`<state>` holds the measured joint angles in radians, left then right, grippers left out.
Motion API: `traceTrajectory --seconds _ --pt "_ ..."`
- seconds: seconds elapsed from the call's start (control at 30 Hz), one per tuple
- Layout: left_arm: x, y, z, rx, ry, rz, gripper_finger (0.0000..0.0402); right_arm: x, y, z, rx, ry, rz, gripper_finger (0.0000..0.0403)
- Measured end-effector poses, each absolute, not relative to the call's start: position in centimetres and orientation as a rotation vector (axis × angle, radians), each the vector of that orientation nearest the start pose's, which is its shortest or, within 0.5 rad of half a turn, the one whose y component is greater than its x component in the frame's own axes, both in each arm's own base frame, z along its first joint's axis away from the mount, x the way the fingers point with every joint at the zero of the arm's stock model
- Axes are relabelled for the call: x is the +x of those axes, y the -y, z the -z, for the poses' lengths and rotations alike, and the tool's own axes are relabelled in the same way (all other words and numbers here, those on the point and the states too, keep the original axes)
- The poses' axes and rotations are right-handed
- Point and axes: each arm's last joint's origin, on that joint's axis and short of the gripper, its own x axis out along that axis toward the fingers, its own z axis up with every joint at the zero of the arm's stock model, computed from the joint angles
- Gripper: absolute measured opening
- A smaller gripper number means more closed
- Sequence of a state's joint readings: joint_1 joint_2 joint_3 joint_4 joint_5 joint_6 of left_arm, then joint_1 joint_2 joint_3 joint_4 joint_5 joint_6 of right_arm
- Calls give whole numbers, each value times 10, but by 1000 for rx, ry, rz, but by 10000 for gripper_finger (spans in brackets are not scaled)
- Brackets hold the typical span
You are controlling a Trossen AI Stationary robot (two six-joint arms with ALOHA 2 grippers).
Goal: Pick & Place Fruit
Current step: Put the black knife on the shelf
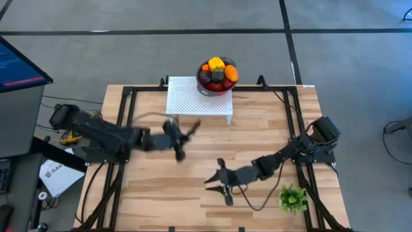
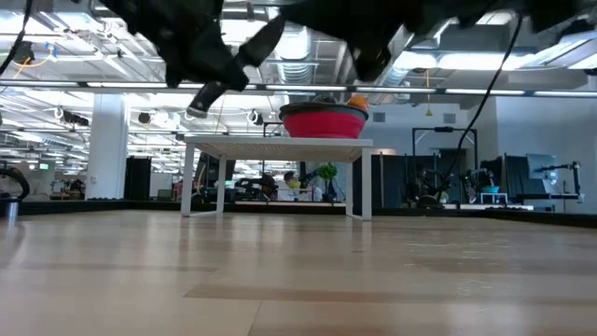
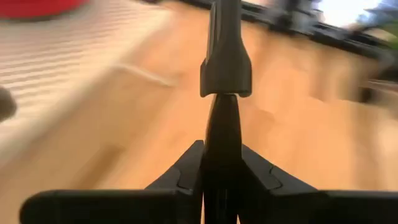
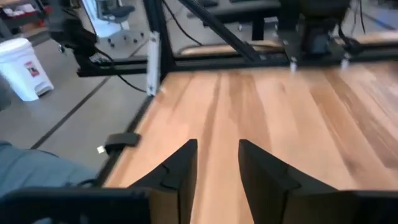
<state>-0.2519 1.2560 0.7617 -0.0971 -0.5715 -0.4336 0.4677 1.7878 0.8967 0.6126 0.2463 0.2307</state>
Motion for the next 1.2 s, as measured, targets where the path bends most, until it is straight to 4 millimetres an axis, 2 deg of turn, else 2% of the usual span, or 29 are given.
traceTrajectory --seconds 0.1,0.23,0.4,0.53,0.67,0.8,0.97,1.2 --pt "249 8 -251 -276 -432 -484 65 328 -171 -185 108 -248 -179 108" --pt "236 -48 -267 -430 -367 -522 67 327 -174 -186 95 -228 -139 108" --pt "216 -111 -265 -588 -328 -627 52 328 -172 -188 80 -210 -129 108" --pt "213 -142 -260 -649 -276 -618 68 331 -167 -188 84 -205 -114 108" --pt "220 -162 -248 -701 -248 -602 81 334 -161 -189 86 -203 -96 108" --pt "230 -173 -234 -708 -242 -600 69 334 -160 -189 91 -199 -93 108" --pt "235 -182 -225 -709 -229 -613 54 333 -162 -189 90 -199 -101 108" --pt "236 -187 -218 -638 -246 -698 66 333 -164 -189 91 -198 -106 108"
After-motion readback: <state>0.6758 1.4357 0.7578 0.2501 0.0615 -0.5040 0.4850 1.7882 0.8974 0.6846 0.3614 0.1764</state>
